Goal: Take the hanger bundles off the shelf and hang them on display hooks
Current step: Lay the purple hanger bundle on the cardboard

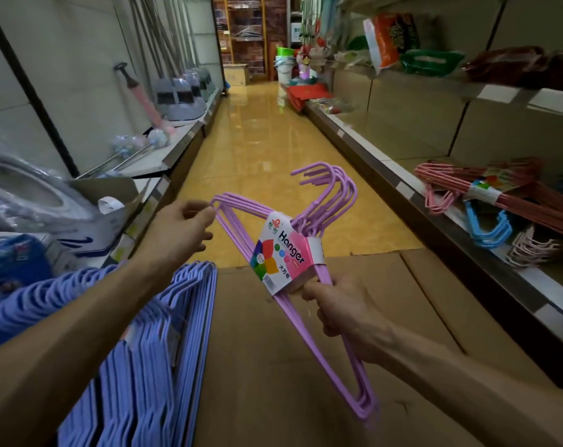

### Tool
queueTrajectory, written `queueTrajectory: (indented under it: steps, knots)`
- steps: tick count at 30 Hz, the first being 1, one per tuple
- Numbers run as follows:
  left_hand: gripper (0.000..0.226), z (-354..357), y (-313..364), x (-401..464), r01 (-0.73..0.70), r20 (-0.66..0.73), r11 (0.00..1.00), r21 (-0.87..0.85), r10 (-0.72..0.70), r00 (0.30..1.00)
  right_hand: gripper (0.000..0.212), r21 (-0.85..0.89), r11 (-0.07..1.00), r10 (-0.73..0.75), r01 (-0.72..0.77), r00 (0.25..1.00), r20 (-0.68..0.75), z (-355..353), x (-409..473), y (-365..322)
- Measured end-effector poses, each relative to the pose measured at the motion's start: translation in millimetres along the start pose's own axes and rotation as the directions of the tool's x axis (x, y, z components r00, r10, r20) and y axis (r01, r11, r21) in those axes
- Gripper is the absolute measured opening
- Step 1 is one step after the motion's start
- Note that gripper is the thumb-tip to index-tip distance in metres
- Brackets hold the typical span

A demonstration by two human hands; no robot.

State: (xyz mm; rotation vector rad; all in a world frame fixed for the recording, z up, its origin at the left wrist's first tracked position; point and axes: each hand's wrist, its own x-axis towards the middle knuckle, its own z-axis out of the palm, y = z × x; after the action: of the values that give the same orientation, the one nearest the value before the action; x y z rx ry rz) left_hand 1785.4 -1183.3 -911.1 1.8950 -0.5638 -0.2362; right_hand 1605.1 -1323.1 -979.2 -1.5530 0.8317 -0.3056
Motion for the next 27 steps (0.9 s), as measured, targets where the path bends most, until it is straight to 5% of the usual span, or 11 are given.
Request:
queueTrajectory:
  steps: [5,12,15,21,27]
  knots:
    - [0.030,20.6,3.2,-4.7,-0.184,0.176,0.969,0.162,0.156,0.972,0.016,-0.058,0.998,0.006,-0.009,0.998,-0.059,22.9,10.9,15.7]
    - [0.043,59.6,-6.8,3.9,-0.123,0.296,0.992,0.041,0.106,0.949,0.039,-0.080,0.996,-0.042,0.038,0.998,-0.046,53.7,16.7,37.2]
    - [0.033,70.4,-12.2,7.5,-0.102,0.233,0.995,0.015,0.095,0.968,0.026,-0.079,0.991,-0.106,0.107,0.994,0.023,60.7,15.4,39.9]
    - [0.021,56.3,-38.5,19.1,-0.038,0.141,0.998,-0.053,0.045,0.989,0.040,0.053,0.999,-0.010,-0.007,0.946,0.325,62.0,18.0,44.0]
    - [0.023,22.9,-60.7,20.5,0.014,0.242,0.995,-0.094,0.010,0.970,0.039,0.239,0.905,0.096,-0.353,0.715,0.693,71.9,37.4,50.8]
